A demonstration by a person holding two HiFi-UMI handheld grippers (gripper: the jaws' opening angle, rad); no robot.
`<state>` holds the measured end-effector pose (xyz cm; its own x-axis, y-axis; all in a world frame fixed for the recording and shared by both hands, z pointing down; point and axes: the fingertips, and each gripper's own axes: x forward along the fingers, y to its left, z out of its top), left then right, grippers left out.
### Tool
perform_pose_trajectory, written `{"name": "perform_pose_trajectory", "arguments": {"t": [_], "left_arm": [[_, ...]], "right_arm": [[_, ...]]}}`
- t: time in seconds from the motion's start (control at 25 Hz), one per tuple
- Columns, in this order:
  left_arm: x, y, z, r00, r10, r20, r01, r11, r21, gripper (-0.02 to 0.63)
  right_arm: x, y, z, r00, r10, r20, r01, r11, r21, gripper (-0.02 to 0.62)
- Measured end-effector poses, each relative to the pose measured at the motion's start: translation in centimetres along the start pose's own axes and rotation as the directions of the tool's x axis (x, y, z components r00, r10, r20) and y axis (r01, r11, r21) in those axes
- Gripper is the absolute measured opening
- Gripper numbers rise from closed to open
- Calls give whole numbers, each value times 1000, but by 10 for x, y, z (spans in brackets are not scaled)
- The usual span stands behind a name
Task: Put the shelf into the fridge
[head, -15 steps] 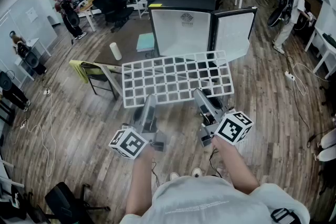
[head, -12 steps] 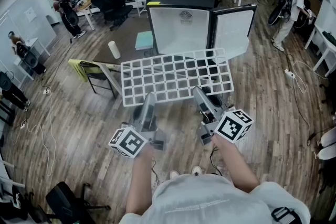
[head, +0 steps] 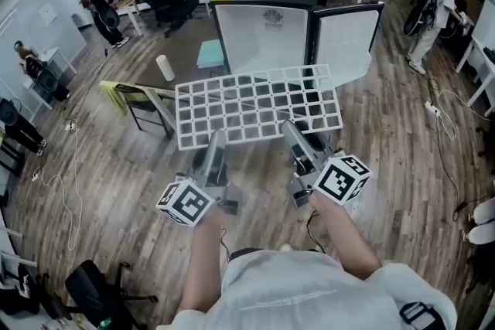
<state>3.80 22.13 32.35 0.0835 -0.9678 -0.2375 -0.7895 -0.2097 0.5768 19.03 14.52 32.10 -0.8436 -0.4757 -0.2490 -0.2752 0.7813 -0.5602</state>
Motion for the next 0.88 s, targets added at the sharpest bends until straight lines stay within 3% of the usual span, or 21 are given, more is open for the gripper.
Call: {"name": "perform_pose_trajectory", "arguments": {"t": [0.48,0.88], "left_arm": [[71,30,-18,999,34,-7,-34,999,-23,95],[161,127,-11,999,15,-42,-19,996,-89,95]], "right_arm": [[41,-68,19,1000,-10,-24,11,1000,24,129],[143,-138,9,996,-74,-50,74,997,-12,129]]}}
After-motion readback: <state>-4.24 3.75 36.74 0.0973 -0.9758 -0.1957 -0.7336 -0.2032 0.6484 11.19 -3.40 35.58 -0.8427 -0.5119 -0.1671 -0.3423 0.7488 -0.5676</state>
